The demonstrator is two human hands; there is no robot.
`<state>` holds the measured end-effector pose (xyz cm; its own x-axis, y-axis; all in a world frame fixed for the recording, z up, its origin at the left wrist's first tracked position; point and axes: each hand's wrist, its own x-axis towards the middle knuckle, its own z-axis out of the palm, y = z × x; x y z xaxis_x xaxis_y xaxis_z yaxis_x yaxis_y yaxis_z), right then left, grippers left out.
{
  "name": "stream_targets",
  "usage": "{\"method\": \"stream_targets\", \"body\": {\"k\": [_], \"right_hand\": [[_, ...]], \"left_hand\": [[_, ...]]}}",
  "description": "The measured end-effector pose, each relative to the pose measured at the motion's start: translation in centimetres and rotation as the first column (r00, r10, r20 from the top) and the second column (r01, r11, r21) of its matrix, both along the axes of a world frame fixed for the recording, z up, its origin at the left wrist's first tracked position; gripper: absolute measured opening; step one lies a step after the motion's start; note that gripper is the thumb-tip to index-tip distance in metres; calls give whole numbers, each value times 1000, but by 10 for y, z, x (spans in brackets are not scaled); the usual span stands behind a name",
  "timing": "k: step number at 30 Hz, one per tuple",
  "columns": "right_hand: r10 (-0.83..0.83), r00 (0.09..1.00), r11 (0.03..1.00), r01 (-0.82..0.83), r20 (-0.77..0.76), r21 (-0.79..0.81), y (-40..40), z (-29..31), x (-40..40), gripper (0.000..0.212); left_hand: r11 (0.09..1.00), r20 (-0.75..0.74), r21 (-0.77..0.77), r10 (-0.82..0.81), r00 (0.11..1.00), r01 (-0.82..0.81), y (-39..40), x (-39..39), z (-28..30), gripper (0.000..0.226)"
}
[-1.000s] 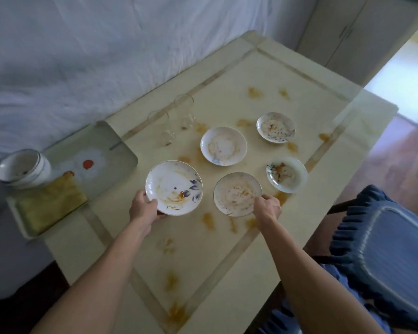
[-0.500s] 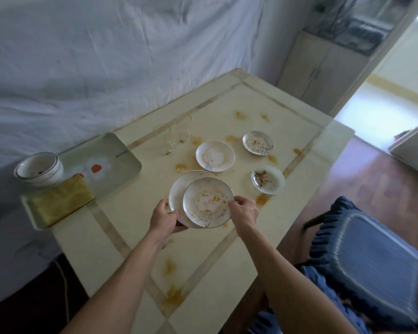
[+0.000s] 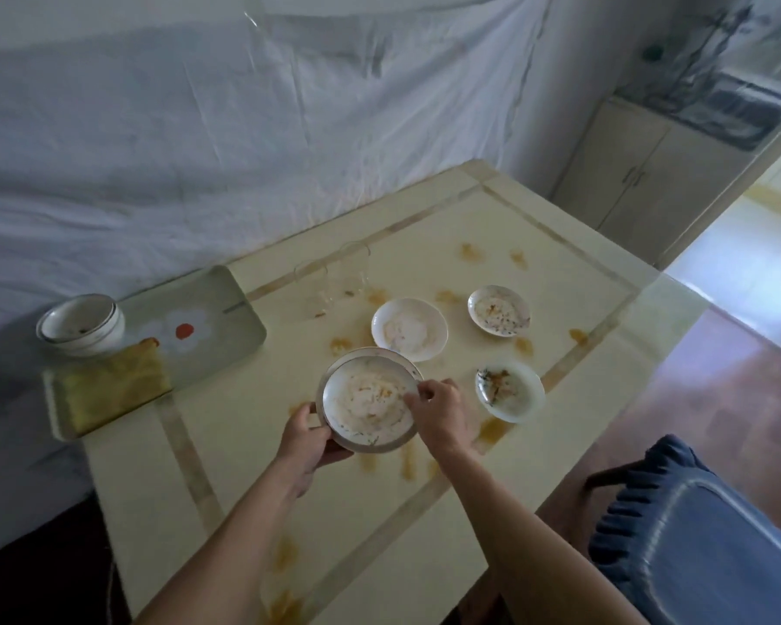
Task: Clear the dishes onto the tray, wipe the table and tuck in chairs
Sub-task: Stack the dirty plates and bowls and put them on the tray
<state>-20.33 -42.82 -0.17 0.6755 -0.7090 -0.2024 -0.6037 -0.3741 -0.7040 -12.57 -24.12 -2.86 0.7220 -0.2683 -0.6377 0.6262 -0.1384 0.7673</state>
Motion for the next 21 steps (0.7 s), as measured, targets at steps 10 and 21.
{"method": "stream_targets", "body": {"k": [10,21], "right_hand": [[-54,975,979,95,-217,181,-141,-78,113,40],[-358,921,798,386,-152,462,-182,-95,159,30]], "left_hand": [[980,-24,74,187,982,-185,-68,58,-56,27],[972,-58,101,220,974,-214,-92,74,-67,21]]}}
